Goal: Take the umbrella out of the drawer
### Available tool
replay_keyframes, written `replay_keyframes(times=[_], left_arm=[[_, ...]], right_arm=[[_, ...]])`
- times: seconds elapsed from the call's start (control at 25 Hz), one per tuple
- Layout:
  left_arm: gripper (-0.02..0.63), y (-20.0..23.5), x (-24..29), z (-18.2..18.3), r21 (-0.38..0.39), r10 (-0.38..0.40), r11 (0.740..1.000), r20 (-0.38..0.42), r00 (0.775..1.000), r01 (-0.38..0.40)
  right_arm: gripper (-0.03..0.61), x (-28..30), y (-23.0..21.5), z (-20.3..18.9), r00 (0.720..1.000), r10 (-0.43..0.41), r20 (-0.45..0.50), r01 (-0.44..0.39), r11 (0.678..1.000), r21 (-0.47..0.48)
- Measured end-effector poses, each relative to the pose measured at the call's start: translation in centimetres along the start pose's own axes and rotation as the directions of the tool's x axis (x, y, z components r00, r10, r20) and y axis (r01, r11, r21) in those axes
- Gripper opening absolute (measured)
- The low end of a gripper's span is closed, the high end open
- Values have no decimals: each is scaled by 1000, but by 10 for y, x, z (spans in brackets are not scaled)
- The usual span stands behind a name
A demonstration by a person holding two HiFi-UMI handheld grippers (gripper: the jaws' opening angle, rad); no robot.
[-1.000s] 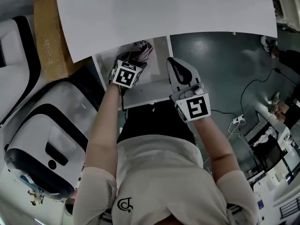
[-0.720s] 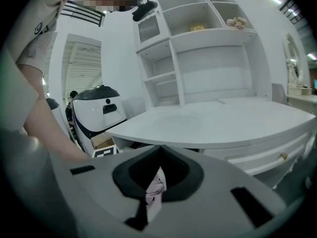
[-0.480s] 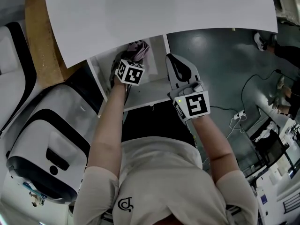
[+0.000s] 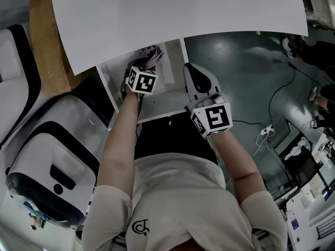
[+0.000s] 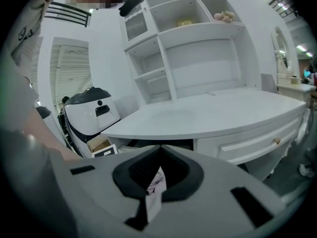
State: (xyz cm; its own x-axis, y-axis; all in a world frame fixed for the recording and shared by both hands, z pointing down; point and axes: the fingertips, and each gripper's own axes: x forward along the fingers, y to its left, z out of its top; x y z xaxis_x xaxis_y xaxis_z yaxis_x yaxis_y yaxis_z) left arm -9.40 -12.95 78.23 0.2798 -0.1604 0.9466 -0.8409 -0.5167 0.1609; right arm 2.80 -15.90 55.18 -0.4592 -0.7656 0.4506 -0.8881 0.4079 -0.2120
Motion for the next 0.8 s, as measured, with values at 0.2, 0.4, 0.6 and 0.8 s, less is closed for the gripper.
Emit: replay_keyframes(times=[0.2,0.4,0.6,0.8], left_arm=[[233,1,-19,6,-4,-28,1000,21,999,28],[233,-10,-48,20,51,-33,998,85,996,29],[233,-27,-88,33,83,-21,997,174,985,7],[233,-41,-137,45,119,3,992,276,961,-37]], right_arm=[[6,-5,0,7,1000,9,8,-9,1000,4],[6,-11,6,21,999,30,23,-30,999,-15],[6,-24,19,42,997,54,51,-53,998,-33],[6,-42,29,60,995,72,76,-68,996,-55]])
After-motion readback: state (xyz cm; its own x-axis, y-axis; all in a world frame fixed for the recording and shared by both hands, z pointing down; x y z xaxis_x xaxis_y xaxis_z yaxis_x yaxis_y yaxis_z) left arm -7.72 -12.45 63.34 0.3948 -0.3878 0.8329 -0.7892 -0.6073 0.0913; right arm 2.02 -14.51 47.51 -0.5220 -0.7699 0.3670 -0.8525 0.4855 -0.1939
